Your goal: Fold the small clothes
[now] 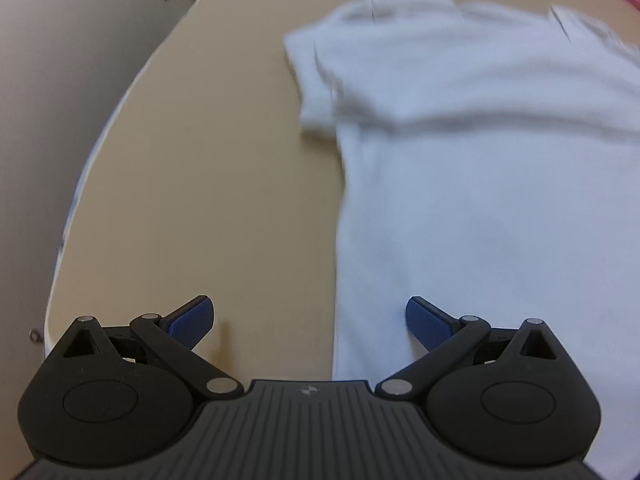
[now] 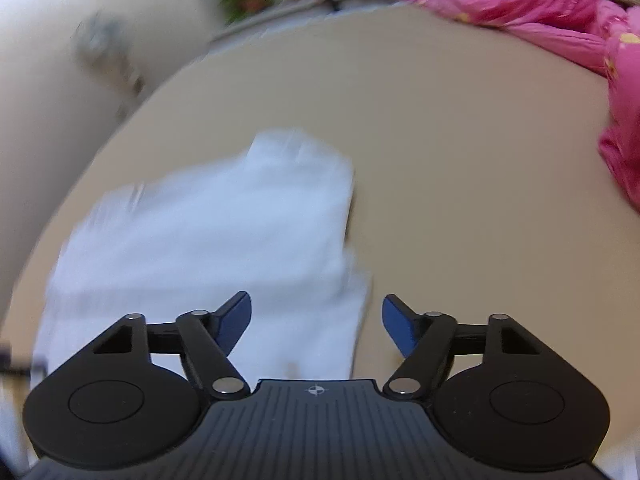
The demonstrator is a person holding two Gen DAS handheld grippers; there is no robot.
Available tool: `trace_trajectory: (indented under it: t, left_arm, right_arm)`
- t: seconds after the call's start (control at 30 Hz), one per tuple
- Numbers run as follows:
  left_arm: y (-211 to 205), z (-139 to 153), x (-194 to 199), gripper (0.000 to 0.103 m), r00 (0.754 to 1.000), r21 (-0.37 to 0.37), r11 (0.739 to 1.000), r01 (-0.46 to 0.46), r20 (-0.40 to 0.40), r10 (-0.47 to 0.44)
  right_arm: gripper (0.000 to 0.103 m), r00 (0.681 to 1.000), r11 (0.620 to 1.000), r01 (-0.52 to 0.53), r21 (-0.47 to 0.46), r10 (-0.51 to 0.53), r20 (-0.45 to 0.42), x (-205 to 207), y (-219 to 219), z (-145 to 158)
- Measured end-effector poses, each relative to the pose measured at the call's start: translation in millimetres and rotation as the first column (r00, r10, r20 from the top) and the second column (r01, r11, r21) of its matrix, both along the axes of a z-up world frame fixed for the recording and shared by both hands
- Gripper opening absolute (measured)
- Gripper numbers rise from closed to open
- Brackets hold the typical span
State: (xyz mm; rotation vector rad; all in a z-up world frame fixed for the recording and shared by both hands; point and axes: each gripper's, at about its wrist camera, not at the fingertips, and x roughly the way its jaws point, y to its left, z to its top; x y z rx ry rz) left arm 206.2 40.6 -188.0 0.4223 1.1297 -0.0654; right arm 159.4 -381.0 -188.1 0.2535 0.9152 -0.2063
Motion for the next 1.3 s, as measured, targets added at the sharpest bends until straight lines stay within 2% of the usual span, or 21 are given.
trace_trajectory:
  t: [0.13, 0.27, 0.37, 0.53, 0.6, 0.67, 0.73, 0.77, 0.8, 0.83, 0.87, 0.9, 0.93, 1.07, 1.13, 1.2, 1.3]
  left_arm:
    - [25, -3, -45, 0.103, 0.999, -0.071, 0.997, -0.029, -0.024, 0.027]
    - [47, -10, -64, 0.103, 0.982, -0.142, 0.988, -0.060, -0.187, 0.032]
    - [56, -9, -78, 0.103, 0.981, -0.145, 0.989, -0.038, -0.193, 0.009]
    - [51, -11, -90, 0.103, 0.974, -0.188, 0.982, 0.016, -0.221, -0.058]
    - [42, -9, -89, 0.103, 0.973, -0.201, 0.979, 0.041, -0.215, -0.085]
    - [31, -10, -87, 0.103, 0.973, -0.178, 0.982, 0.061, -0.208, -0.098]
    - [24, -14, -85, 0.103, 0.974, -0.157, 0.987, 0.041, -0.216, -0.075]
    - [23, -12, -85, 0.101, 0.974, -0.158, 0.987, 0.030, -0.216, -0.064]
    - [22, -11, -84, 0.096, 0.973, -0.165, 0.986, 0.024, -0.222, -0.061]
    - [20, -6, -86, 0.077, 0.972, -0.182, 0.983, 0.029, -0.224, -0.070]
    - [19, 2, -90, 0.044, 0.972, -0.196, 0.980, 0.044, -0.216, -0.087]
    - [17, 8, -95, 0.025, 0.969, -0.212, 0.976, 0.057, -0.222, -0.105]
    - [16, 12, -100, 0.013, 0.966, -0.223, 0.974, 0.050, -0.236, -0.104]
    - [25, 23, -98, 0.006, 0.967, -0.218, 0.976, -0.022, -0.252, -0.034]
    - [32, 35, -99, 0.005, 0.967, -0.254, 0.965, -0.060, -0.254, -0.007]
    - [38, 51, -106, 0.005, 0.975, -0.287, 0.956, -0.057, -0.222, -0.009]
    - [40, 72, -119, 0.005, 0.988, -0.278, 0.960, -0.019, -0.153, -0.025]
  right_arm:
    - [0.078, 0.990, 0.999, 0.040, -0.011, -0.041, -0.133, -61, 32, -35]
    - [0.079, 0.986, 0.999, 0.024, 0.032, -0.019, -0.164, -92, 38, -48]
    - [0.079, 0.986, 0.997, -0.003, 0.082, 0.017, -0.168, -104, 37, -46]
    - [0.081, 0.986, 0.990, 0.029, 0.141, -0.006, -0.164, -117, 34, -47]
    - [0.087, 0.986, 0.988, 0.023, 0.152, 0.003, -0.165, -115, 45, -52]
    - [0.097, 0.986, 0.987, -0.005, 0.160, 0.031, -0.162, -114, 52, -56]
    - [0.099, 0.983, 0.992, -0.025, 0.125, 0.047, -0.175, -109, 60, -59]
    - [0.097, 0.981, 0.995, -0.033, 0.099, 0.051, -0.186, -109, 64, -58]
    - [0.084, 0.980, 0.996, -0.040, 0.077, 0.054, -0.192, -109, 67, -56]
    - [0.061, 0.980, 0.997, -0.039, 0.060, 0.050, -0.192, -111, 69, -53]
    - [0.047, 0.982, 0.997, -0.035, 0.074, 0.048, -0.185, -112, 67, -49]
    - [0.020, 0.983, 0.992, -0.028, 0.121, 0.049, -0.174, -116, 63, -45]
    - [0.007, 0.985, 0.984, -0.019, 0.176, 0.048, -0.164, -119, 57, -41]
    - [0.007, 0.994, 0.978, 0.009, 0.211, 0.014, -0.107, -127, 50, -20]
    - [0.006, 0.998, 0.973, 0.012, 0.232, 0.004, -0.069, -129, 49, -6]
    - [0.006, 0.999, 0.971, 0.006, 0.238, 0.002, -0.036, -133, 48, 9]
    - [0.006, 1.000, 0.971, -0.009, 0.239, 0.011, -0.005, -138, 47, 25]
